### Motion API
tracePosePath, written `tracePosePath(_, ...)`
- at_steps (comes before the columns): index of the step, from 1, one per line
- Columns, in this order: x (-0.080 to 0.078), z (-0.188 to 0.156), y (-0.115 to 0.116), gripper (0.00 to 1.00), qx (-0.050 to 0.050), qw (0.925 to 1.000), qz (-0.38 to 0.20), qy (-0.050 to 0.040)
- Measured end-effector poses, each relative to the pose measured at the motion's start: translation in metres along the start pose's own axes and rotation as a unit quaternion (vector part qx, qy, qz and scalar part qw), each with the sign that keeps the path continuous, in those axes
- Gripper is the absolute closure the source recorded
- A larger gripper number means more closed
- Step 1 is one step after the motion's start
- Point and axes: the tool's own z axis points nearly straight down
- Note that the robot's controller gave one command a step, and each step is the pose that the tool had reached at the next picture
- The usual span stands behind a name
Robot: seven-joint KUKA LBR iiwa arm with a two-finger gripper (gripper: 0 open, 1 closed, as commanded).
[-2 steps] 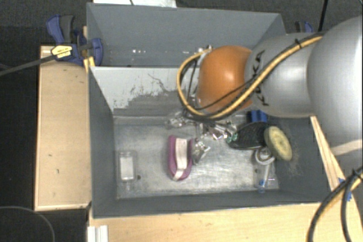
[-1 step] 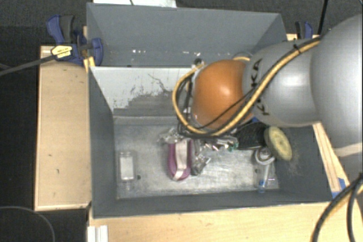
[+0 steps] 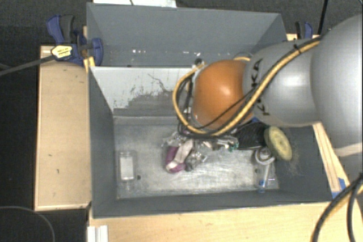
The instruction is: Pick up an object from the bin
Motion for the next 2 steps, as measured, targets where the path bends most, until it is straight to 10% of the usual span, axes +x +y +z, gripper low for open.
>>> tracePosePath(1,0.005,-0.125,-0.013,1.0,0.002,0.9999,-0.013,-0.0025)
tracePosePath(2,0.005,-0.301,-0.013,1.0,0.002,0.9635,-0.268,-0.0021)
